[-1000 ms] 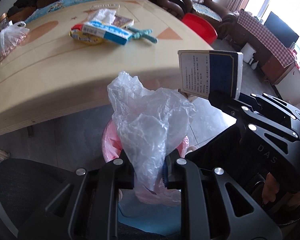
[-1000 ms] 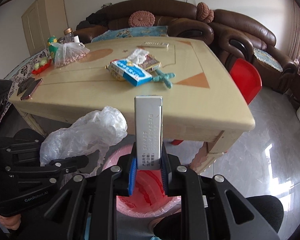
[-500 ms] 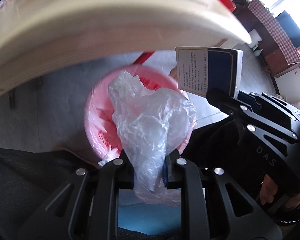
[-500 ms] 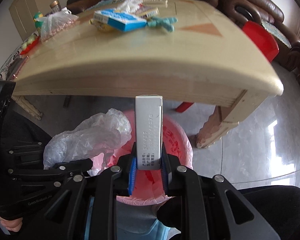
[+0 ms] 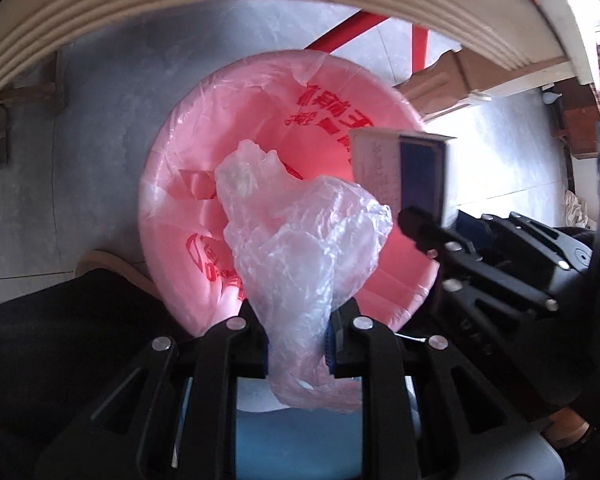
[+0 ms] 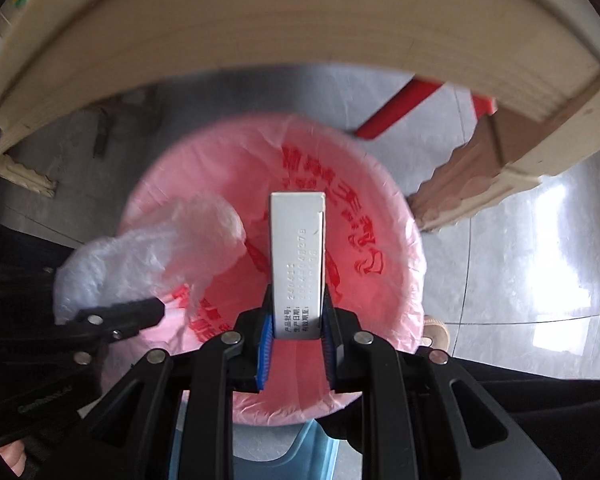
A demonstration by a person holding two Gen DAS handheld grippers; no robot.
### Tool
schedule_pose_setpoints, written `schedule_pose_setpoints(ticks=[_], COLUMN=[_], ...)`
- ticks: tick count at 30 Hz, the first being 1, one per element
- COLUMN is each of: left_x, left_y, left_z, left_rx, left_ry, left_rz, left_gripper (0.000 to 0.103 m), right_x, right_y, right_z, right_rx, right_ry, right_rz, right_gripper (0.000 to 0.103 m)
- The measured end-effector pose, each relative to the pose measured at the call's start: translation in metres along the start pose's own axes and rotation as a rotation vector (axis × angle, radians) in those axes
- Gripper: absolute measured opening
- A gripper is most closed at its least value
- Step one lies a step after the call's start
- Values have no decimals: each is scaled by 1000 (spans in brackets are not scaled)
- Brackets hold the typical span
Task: Collect trash
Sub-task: 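Open the left gripper over the bin while the right gripper releases the white box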
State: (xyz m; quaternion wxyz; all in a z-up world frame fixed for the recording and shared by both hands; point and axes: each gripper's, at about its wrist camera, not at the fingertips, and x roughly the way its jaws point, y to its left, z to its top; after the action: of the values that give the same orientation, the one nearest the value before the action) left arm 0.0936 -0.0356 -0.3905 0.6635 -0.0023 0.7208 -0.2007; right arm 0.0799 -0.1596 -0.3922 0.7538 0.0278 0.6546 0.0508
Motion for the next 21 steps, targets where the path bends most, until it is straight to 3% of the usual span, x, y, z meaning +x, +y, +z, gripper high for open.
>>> schedule_pose_setpoints(ticks=[8, 14, 19, 21], left_x=[40, 54, 48, 45], left_y=[14, 10, 2, 1], left_z=[13, 17, 15, 16], left_rx=[-50, -47, -19, -19], left_ry=[101, 118, 96, 88], left_rz=[-13, 27, 57, 73], left_gripper=[19, 19, 24, 30], right_x=[54, 62, 65, 62], right_y=[5, 13, 14, 5], right_z=[-1, -2, -2, -2], right_rx=[5, -9, 1, 9], right_ry=[134, 142, 138, 133], right_rz=[18, 33, 40, 38], right_gripper=[21, 21, 21, 22])
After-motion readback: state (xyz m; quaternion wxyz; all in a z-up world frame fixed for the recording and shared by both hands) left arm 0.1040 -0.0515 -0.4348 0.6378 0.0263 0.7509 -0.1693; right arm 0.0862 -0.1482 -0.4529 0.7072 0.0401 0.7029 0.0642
